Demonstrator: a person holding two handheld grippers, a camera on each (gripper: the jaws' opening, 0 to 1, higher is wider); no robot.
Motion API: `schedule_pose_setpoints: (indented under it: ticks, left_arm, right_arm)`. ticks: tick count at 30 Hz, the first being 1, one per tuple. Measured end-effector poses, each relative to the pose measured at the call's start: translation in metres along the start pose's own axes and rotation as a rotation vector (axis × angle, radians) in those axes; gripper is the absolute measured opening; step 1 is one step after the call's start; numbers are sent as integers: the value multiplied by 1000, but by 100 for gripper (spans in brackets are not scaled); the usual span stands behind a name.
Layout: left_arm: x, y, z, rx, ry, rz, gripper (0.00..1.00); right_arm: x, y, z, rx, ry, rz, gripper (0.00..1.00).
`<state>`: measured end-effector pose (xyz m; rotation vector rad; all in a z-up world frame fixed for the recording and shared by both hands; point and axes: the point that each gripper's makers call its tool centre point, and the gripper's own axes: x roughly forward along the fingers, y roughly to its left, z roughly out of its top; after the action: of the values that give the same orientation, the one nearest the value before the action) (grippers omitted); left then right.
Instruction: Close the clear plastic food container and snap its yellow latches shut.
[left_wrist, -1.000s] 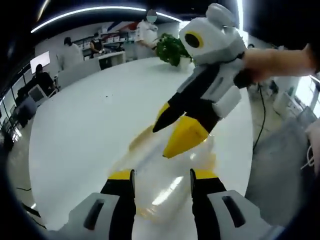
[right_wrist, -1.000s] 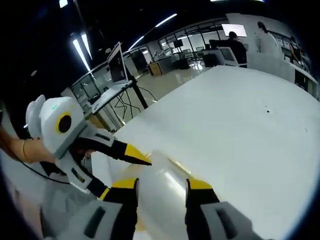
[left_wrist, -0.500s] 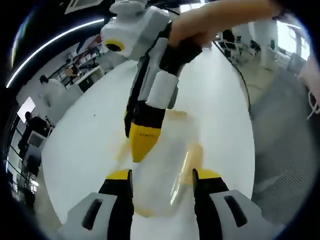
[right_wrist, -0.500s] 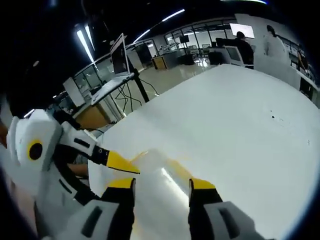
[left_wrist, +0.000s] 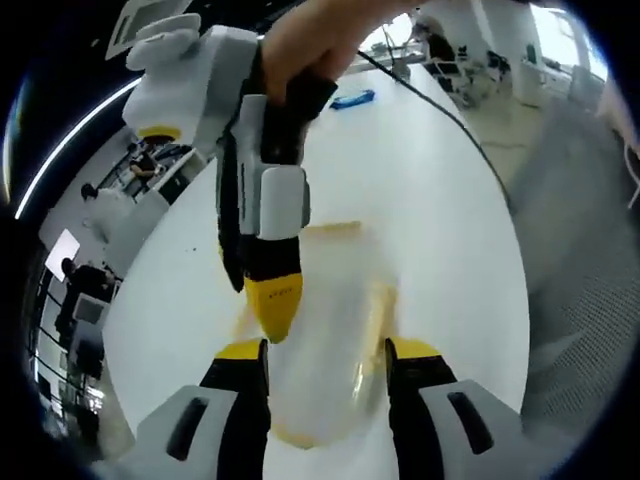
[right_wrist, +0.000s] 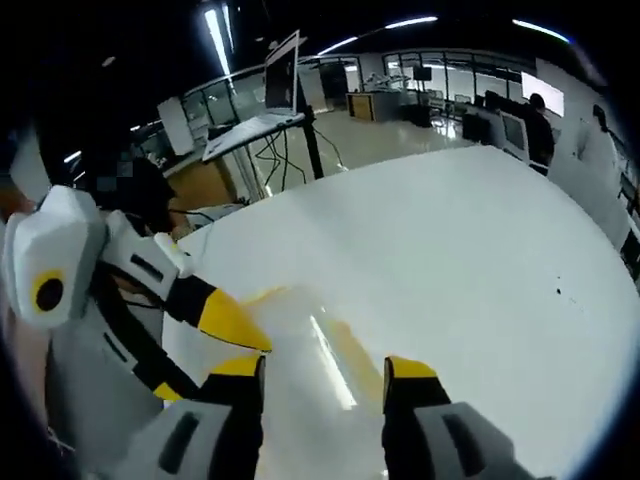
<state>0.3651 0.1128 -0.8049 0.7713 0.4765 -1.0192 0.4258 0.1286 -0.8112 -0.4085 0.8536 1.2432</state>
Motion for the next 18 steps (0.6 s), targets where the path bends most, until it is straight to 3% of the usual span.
schedule_pose_setpoints:
  ticks: [2,6,12,18]
  left_arm:
    - [3,-5,1,-10,1,-21,42]
    - [9,-7,-5,-6,29,-27,41]
    - [11,-5,-7,22,39,-32,41]
    - [12,0,-8,1,44,-44,40]
  right_arm:
    - [3,4,-6,-23,55,59,45]
    - [6,2,-8,-100,119,96,44]
    - [9,1,-5,-67,151,126,44]
    - [9,2,-4,-116,182,146,42]
